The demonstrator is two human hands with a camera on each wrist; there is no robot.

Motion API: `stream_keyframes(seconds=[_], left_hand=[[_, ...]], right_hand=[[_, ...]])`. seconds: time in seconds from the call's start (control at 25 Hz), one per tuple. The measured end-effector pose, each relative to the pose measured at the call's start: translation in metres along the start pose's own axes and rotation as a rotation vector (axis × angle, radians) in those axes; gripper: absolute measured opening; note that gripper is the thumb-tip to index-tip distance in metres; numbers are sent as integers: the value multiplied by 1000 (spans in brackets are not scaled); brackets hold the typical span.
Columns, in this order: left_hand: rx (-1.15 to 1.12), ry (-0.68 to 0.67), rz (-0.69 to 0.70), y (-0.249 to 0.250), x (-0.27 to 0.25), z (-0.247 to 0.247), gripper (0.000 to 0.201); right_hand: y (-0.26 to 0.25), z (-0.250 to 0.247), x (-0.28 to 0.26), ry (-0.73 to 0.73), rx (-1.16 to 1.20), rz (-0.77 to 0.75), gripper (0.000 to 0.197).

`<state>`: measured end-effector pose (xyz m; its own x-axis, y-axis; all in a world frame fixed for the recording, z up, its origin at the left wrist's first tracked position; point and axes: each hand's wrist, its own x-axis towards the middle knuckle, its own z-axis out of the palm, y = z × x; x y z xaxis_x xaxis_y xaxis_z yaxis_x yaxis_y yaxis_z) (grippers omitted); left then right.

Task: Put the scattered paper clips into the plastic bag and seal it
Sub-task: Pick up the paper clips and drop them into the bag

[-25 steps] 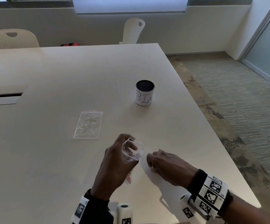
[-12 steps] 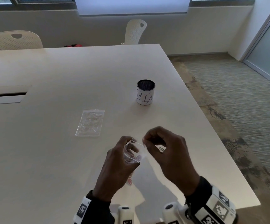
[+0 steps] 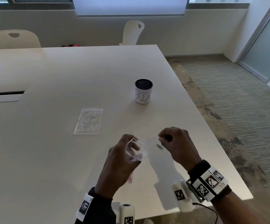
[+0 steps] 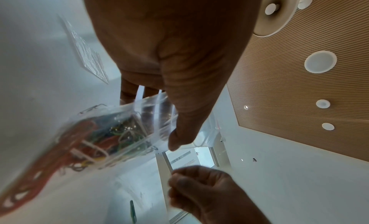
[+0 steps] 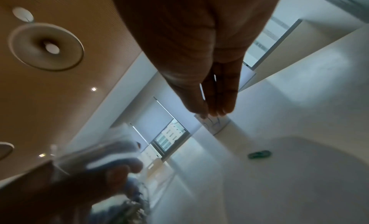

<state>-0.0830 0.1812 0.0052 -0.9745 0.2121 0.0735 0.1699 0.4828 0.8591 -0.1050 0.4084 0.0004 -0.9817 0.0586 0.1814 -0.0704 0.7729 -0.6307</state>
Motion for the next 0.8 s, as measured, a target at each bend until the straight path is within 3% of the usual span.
stream_keyframes(seconds=[0.12, 0.32, 0.8], left_hand=[[-2, 0, 5, 2, -3, -1, 42], [7, -1, 9, 4, -7, 0, 41], [35, 1, 10, 0, -13, -4, 43]], right_hand=[[13, 20, -3, -117, -112, 29, 12], [15, 37, -5, -172, -205, 77, 15], [7, 45, 3, -347, -179, 227, 13]])
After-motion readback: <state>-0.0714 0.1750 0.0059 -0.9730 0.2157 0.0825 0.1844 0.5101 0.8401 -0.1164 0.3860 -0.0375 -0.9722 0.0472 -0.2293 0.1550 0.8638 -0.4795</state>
